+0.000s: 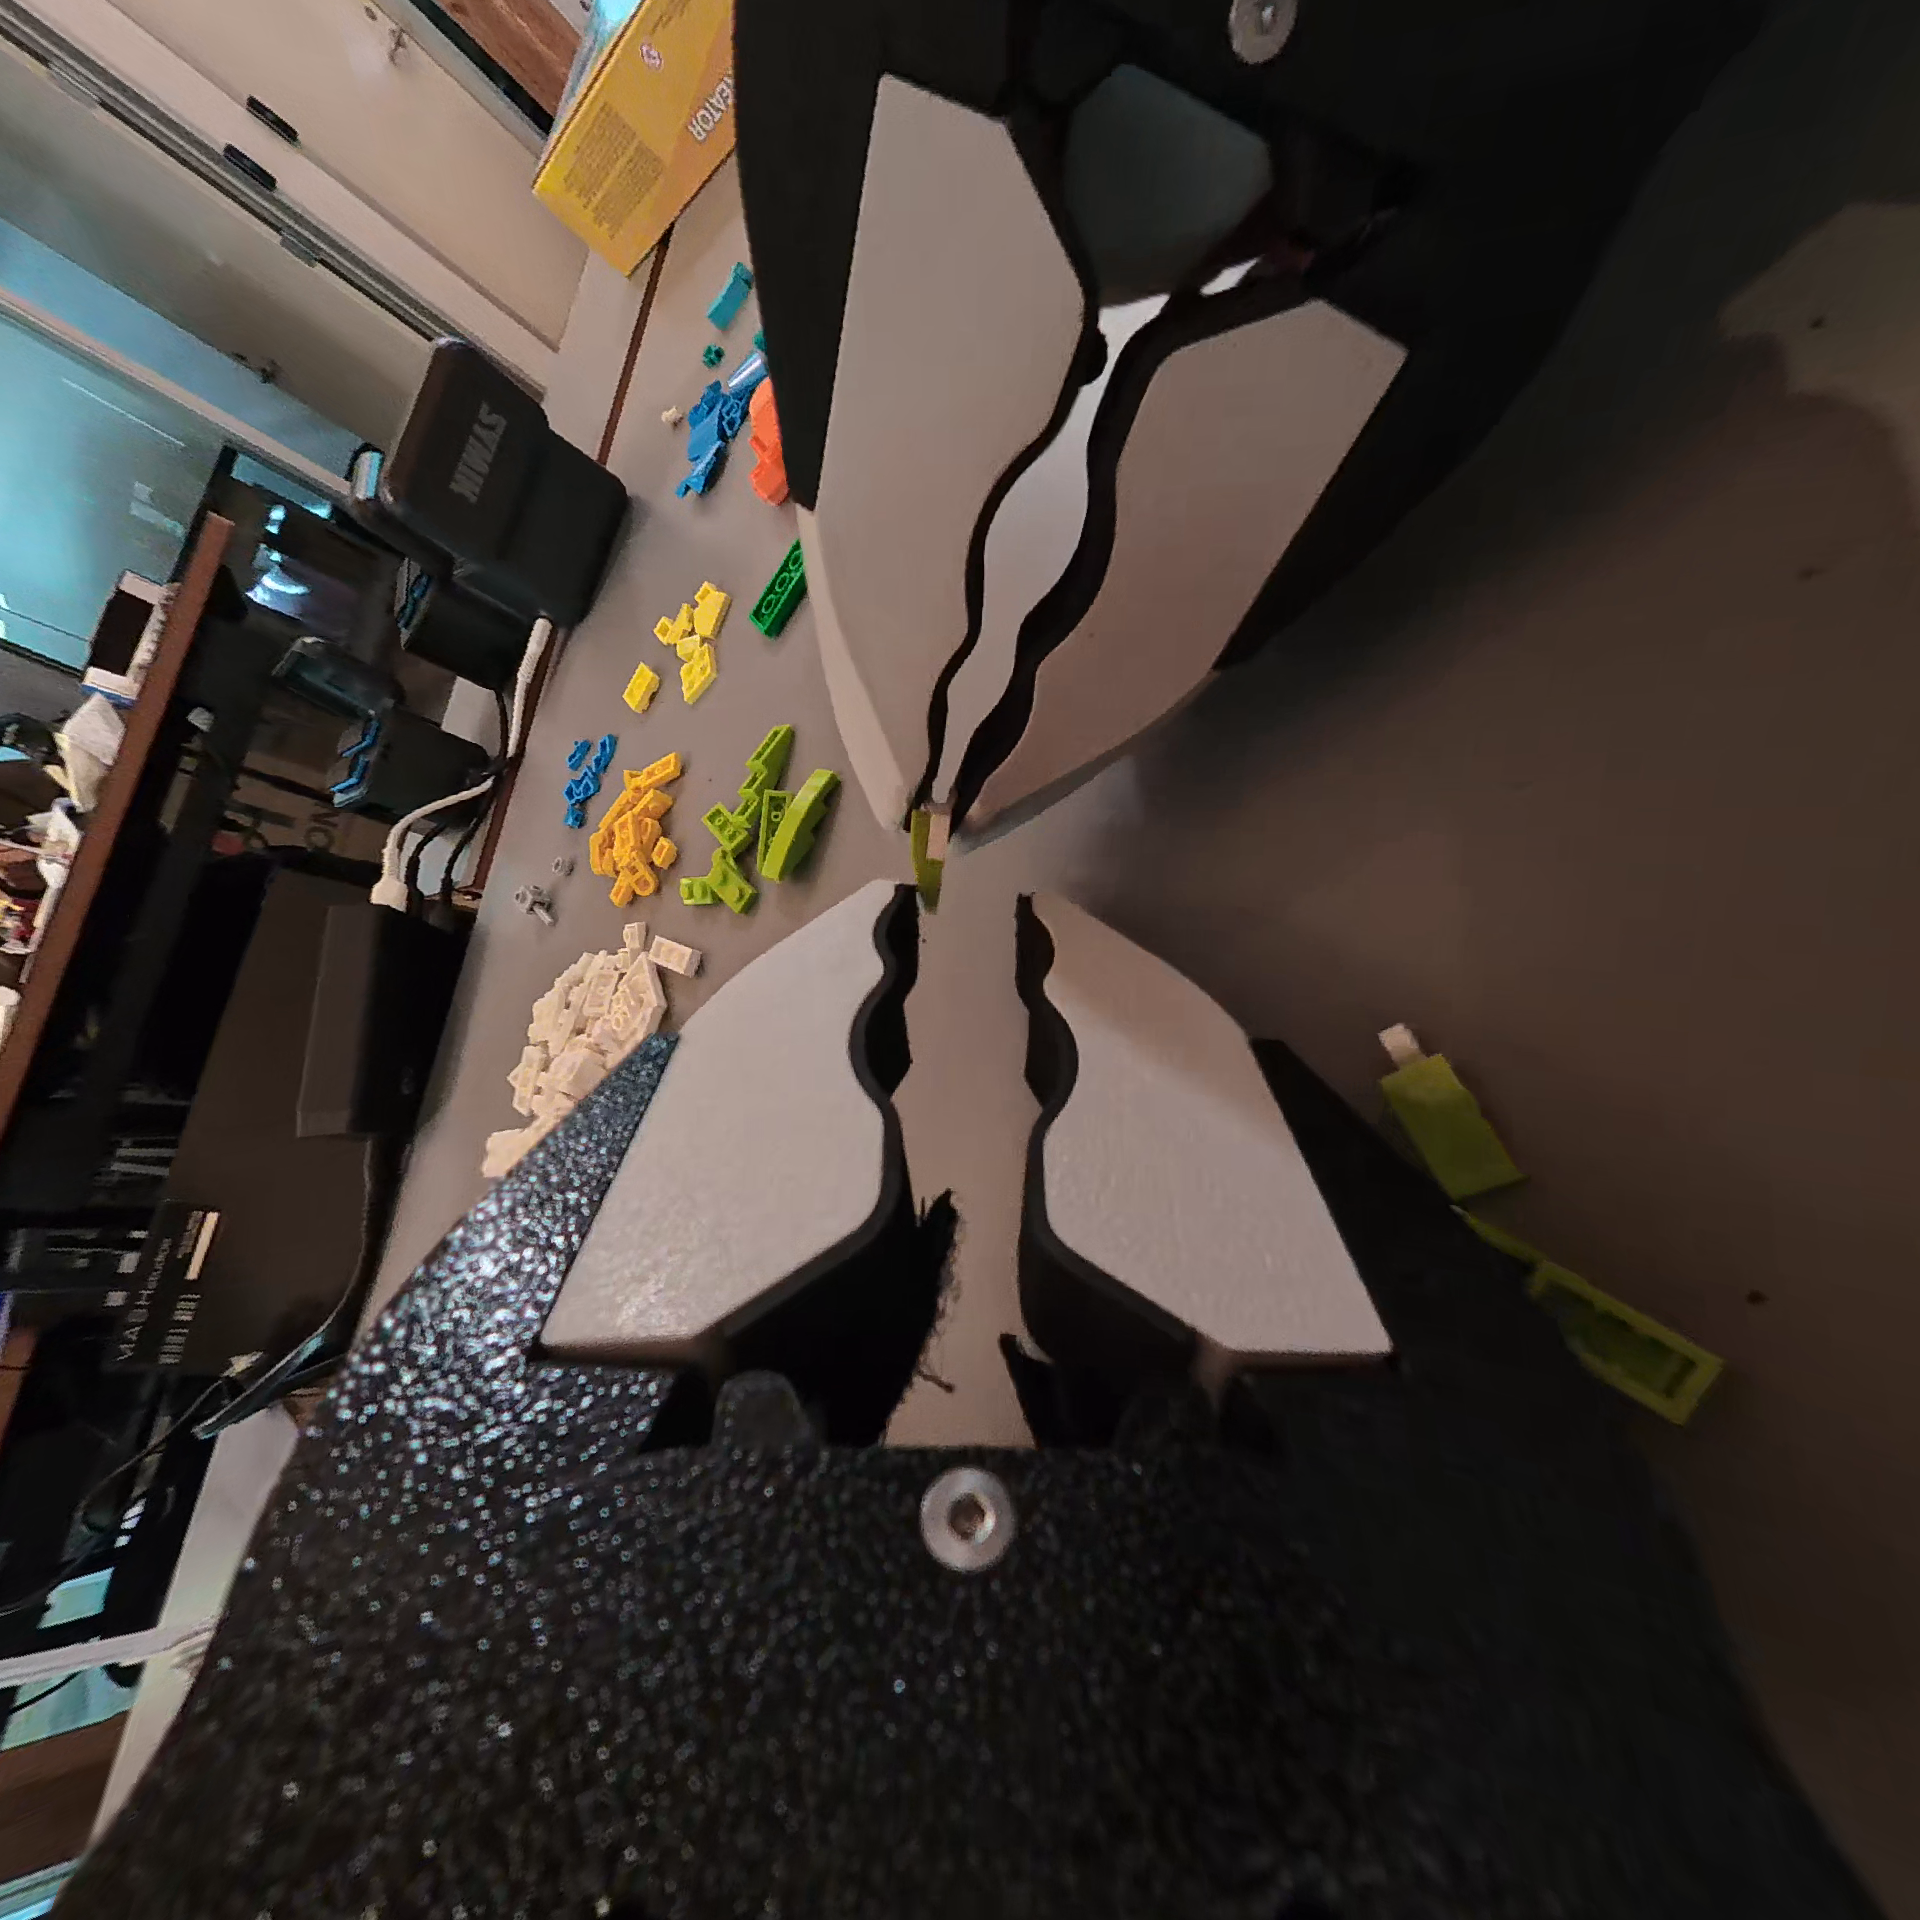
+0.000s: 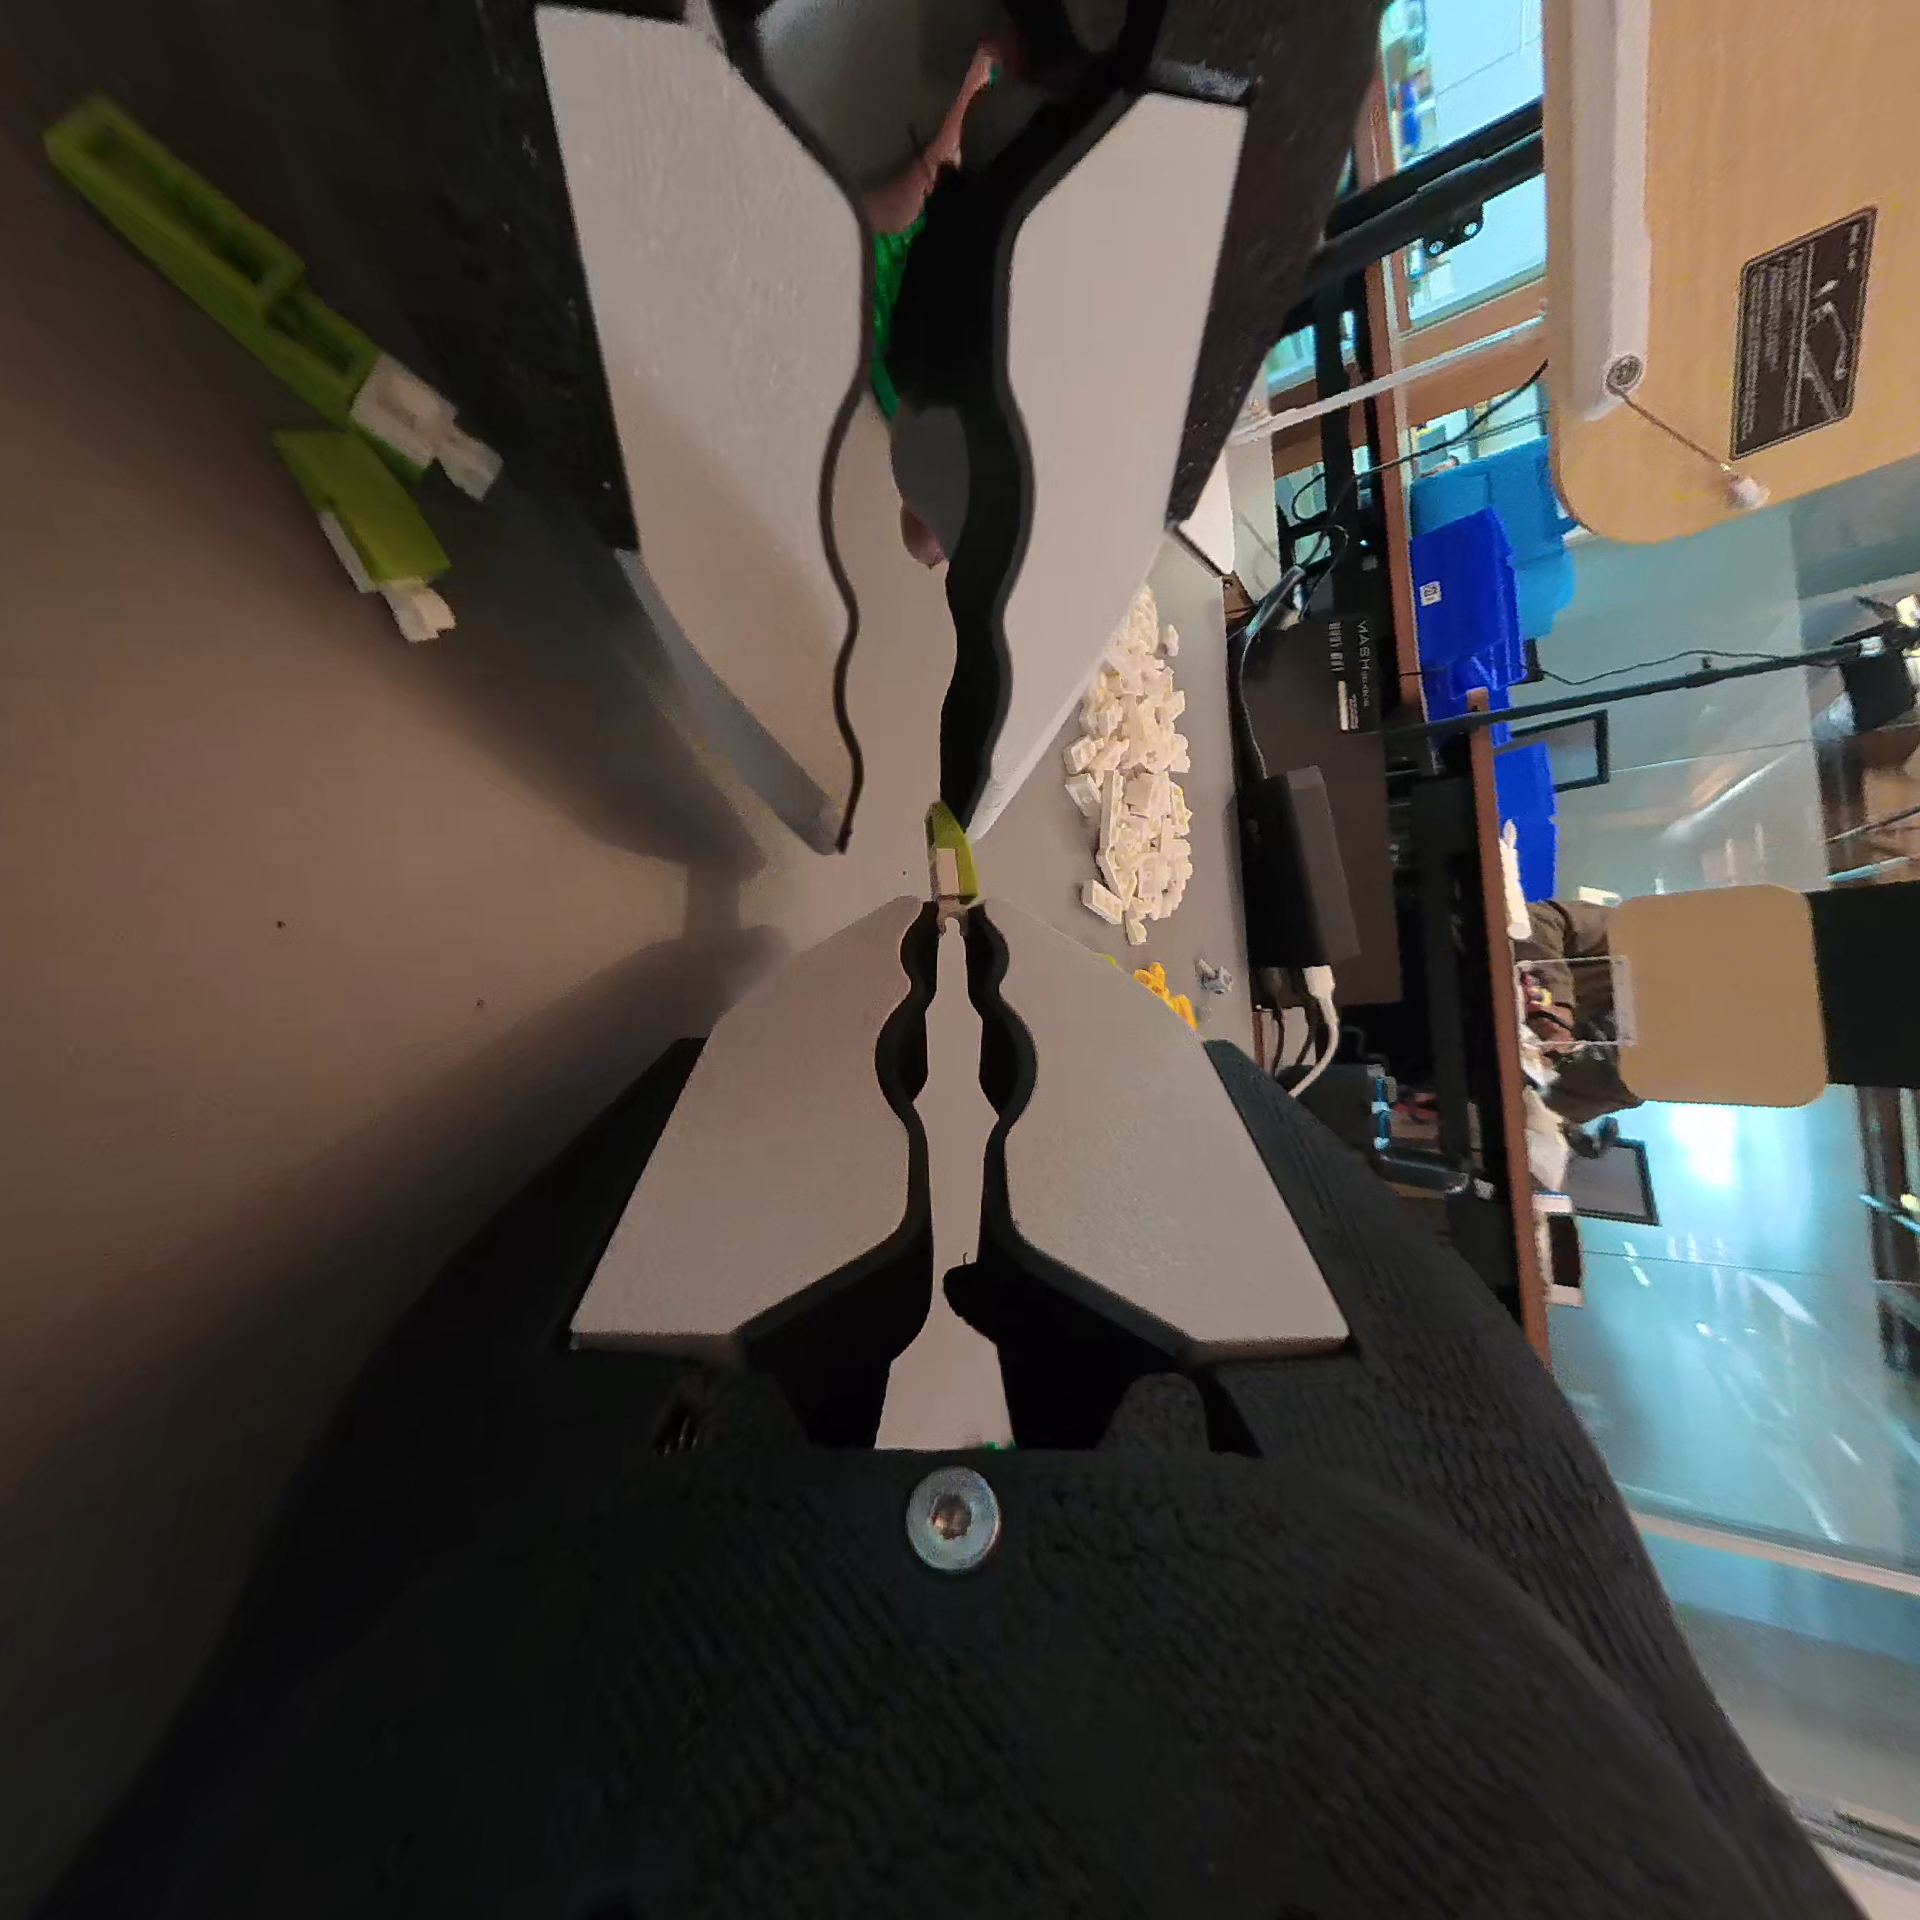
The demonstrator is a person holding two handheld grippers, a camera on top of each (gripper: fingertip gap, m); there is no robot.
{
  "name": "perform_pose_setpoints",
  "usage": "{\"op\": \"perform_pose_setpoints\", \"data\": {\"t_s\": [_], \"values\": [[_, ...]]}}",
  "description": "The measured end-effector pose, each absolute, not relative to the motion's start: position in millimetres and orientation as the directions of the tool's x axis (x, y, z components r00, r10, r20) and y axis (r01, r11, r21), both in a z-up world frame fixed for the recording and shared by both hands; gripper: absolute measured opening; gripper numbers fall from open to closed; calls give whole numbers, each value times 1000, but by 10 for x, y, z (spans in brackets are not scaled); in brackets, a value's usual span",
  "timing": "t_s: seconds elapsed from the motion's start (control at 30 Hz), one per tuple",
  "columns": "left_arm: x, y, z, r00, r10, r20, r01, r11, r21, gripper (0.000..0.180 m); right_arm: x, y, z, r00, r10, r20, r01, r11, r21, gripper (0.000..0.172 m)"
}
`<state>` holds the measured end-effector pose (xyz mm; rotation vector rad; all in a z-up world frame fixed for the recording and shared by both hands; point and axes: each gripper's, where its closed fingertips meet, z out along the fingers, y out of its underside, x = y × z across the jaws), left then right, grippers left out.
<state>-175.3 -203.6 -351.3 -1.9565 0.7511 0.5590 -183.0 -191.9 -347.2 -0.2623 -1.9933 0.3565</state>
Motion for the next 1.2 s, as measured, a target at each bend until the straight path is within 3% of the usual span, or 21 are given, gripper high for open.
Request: {"op": "perform_pose_setpoints", "data": {"t_s": [0.1,0.67,1.03,1.2], "values": [[-1775,-2038,-3452,704,-247,-666,-703,-377,-603,4,-1825,-1935,-3467,-420,297,857,12,947,-322,5],[-1776,-2028,-3495,639,-252,-727,-753,-396,-525,6,-1807,-1933,-3469,-426,275,862,14,955,-297,5],[-1756,-2012,-3476,653,-244,-717,-743,-389,-545,4,-1793,-1951,-3461,-428,274,861,11,954,-299,5],[-1800,-1997,-3434,710,-217,-670,-685,-434,-585,3,-1827,-1926,-3418,-410,390,824,62,914,-402,5]]}}
